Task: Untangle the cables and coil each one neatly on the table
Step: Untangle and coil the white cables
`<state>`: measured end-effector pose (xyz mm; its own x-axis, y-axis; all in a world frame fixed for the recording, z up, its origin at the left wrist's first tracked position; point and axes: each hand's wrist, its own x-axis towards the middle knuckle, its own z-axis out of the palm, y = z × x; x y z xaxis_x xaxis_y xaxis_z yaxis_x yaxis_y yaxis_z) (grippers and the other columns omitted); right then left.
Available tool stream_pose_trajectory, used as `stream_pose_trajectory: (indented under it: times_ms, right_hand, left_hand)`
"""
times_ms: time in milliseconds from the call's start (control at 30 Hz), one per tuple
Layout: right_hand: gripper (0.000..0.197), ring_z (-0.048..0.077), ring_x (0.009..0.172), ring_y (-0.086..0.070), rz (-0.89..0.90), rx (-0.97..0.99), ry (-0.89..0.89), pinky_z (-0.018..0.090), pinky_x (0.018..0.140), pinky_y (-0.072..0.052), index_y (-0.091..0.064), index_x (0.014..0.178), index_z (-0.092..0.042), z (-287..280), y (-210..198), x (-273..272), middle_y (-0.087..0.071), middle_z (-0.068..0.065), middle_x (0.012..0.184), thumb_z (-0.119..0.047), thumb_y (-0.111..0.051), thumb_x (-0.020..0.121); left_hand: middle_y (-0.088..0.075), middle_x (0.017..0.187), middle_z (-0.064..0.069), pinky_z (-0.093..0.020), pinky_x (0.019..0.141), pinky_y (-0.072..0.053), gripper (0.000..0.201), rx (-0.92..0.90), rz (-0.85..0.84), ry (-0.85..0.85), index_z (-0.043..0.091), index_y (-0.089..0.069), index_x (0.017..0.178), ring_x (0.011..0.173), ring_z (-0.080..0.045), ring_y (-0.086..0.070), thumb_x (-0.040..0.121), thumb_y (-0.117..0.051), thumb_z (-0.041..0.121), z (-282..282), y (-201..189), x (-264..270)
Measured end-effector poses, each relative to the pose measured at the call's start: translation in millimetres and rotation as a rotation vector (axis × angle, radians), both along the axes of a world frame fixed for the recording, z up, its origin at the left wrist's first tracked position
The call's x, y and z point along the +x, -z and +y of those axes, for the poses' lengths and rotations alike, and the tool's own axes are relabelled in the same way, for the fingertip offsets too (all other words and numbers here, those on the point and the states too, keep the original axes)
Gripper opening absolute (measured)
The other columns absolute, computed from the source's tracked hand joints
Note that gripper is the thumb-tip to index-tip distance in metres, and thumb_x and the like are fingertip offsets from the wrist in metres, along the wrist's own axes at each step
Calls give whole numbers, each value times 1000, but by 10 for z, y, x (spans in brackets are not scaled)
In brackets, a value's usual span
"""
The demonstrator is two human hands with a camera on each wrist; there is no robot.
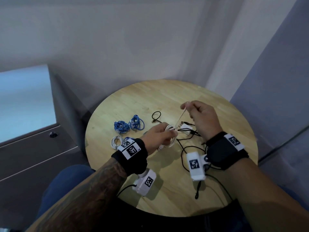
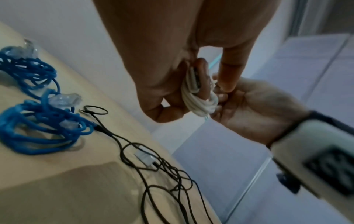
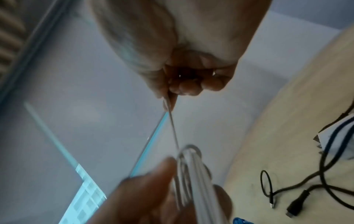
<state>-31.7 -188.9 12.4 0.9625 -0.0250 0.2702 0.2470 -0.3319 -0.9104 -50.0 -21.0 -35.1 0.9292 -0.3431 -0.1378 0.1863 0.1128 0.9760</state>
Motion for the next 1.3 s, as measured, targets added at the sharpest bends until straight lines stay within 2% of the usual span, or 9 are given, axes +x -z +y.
stream_pose_trajectory:
  times_ms: [233,367,500,633,767,833,1033,1167,1300]
  right_hand:
    - [28,17,66,-47,34,161,56,30,62,-39,-72,81,-22,-128,17,24,-52,0,66,-29,-53,100]
    - [12,12,66,-61,34,9,-159,21,64,-50,-72,86,-8,-125,44,-53,-67,3,71,-5,-63,93]
    - [5,5,76,-66,171,-133,-267,23,76,-51,-70,93,-11,58,312,-66,-74,-1,84,-12,-65,95]
    - [9,13,76,-57,378,148,-260,27,66,-42,-70,93,-13,237,384,-99,-68,5,87,-12,-61,94]
    - [19,15,64,-51,568,527,-324,28,57,-32,-67,95,-8,267,301,-153,-65,7,81,-19,-52,97]
    - [18,11,63,-48,535,457,-320,27,55,-29,-69,95,-8,274,300,-171,-62,6,81,-23,-60,97]
    - [8,8,58,-42,561,496,-279,23,50,-26,-71,85,-13,280,286,-222,-61,-1,77,-18,-68,91]
    - [7,9,66,-49,519,164,-302,23,55,-35,-67,88,-21,330,312,-316,-60,-3,82,-27,-71,90]
    - [11,12,69,-66,486,-5,-330,27,56,-44,-69,96,-7,348,273,-341,-73,7,86,-15,-65,91]
  left_hand:
    - [-33,61,4,-14,45,-28,16,-136,8,-37,2,-52,94,50,-6,-29,102,-41,9,-12,-36,-1]
    - [-24,67,-1,-16,44,-28,17,-310,31,-162,7,-49,86,49,-7,-31,102,-42,10,143,-83,63]
    - [-58,85,-15,-30,68,-49,27,-286,20,-179,-6,-60,112,75,-23,-58,99,-50,15,157,-91,88]
    - [-66,101,-19,-40,87,-50,30,-218,-18,-201,-3,-64,117,92,-28,-62,99,-52,17,140,-45,79]
    - [-61,73,-5,-28,67,-44,24,-36,-187,-272,8,-71,88,70,-19,-53,99,-52,19,155,-54,37]
    - [-55,64,-2,-24,59,-39,29,44,-262,-270,3,-66,80,60,-15,-46,100,-52,19,163,-54,10]
    - [-57,69,-6,-17,52,-37,24,207,-363,-292,-7,-68,100,52,-3,-43,98,-55,14,220,-93,-65]
    - [-60,58,8,-17,51,-41,20,224,-340,-362,0,-71,105,48,-4,-49,96,-58,14,228,-131,-120]
    - [-63,103,7,-13,64,-43,36,509,-460,-333,32,-59,128,67,1,-54,96,-58,15,296,-118,-143]
